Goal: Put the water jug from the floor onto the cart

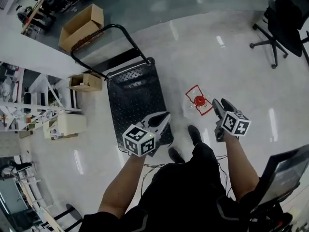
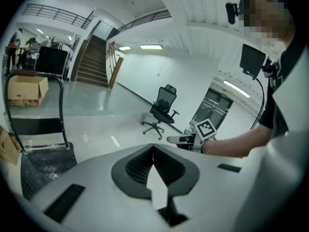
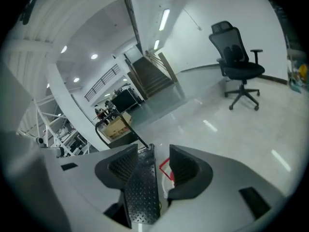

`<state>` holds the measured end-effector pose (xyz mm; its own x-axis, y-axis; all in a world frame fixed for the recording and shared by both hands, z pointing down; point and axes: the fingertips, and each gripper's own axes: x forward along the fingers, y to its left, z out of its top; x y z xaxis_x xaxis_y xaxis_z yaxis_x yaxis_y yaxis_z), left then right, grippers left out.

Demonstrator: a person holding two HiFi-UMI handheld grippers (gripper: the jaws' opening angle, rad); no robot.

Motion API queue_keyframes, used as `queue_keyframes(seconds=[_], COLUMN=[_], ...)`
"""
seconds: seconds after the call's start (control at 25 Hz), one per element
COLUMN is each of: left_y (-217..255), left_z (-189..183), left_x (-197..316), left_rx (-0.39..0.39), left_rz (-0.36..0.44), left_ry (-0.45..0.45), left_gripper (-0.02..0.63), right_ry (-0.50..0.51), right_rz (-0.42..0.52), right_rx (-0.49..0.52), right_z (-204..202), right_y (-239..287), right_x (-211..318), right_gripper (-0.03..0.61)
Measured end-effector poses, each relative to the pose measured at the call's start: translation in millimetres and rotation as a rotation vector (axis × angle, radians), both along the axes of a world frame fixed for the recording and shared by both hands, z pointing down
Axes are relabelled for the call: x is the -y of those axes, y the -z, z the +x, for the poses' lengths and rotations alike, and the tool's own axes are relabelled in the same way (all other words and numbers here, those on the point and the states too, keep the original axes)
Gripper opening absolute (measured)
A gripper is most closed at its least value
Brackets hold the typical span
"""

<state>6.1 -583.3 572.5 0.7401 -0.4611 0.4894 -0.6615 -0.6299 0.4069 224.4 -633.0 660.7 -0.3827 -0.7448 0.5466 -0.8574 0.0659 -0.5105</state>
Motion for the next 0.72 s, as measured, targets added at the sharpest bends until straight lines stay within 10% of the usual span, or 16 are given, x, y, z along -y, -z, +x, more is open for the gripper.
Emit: queue_keyframes(seconds=[0.4,0.72], left_y=[-133.4,-193.7], left_z=[52.1,33.2], left_x=[-12.8,-8.4], left_rx=[0.088,0.208], left_rz=[-0.31,-0.39], left_ry=[-0.154,-0.173], left_gripper=[0.0,0.0], right_ry=[-0.12,-0.198], right_rz=[-0.449,-0.532], right_rx=[0.123,0.188], right_z=[15.1,7.4], right_y=[-207.0,-274.5], right_x=[-29.8,-40.9], right_gripper=[0.236,0.236])
